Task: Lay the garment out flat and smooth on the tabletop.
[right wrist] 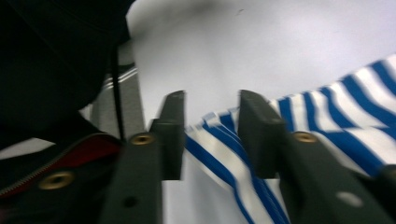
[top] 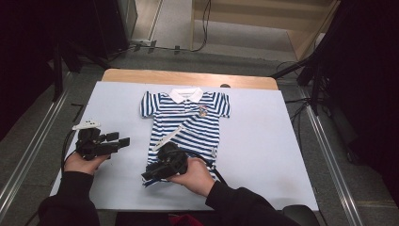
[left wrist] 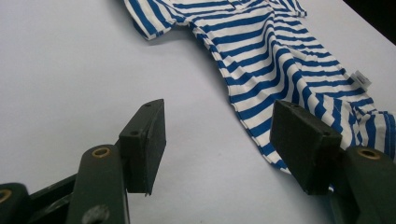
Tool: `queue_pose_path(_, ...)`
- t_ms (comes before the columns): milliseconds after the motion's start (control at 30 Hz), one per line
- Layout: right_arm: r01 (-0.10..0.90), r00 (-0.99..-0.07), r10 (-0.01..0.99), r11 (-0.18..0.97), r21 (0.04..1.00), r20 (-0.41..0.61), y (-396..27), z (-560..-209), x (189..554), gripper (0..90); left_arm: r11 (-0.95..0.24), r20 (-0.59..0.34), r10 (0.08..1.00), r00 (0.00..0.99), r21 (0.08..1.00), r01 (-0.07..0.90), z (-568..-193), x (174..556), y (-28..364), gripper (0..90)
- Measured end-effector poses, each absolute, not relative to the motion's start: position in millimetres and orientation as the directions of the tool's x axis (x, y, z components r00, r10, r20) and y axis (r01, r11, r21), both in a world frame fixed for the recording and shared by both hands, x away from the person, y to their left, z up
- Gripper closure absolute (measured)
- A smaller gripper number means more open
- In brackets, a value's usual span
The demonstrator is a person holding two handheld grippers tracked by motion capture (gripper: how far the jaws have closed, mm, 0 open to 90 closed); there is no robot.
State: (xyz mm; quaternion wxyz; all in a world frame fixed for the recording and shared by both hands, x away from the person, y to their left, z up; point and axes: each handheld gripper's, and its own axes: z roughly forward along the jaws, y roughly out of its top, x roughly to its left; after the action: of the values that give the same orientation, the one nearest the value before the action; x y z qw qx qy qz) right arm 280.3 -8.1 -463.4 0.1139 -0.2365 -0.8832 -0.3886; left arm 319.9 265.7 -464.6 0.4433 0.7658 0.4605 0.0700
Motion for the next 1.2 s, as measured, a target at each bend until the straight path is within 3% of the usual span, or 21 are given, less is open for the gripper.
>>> queue_pose_path(133,0.496,-0.868,0.347,0.553,0.669,0.356,-30.4,-458.5,283.1,47.3,-0.197,-0.299,0.762,0.574,0.738,0.646,-465.4,320.3,262.9,36.8)
queue_pose_path(233,0.483,-0.872,0.363,0.537,0.691,0.327,-46.4,-453.6,285.4,45.8,-0.203,-0.296,0.759,0.580,0.739,0.642,-464.7,320.0,260.3,36.8)
queue_pose_path(1200,0.585,-0.749,0.605,0.413,0.698,0.271,-161.7,-466.9,288.3,40.9,-0.301,-0.296,0.698,0.652,0.705,0.642,-479.6,331.2,226.8,36.8)
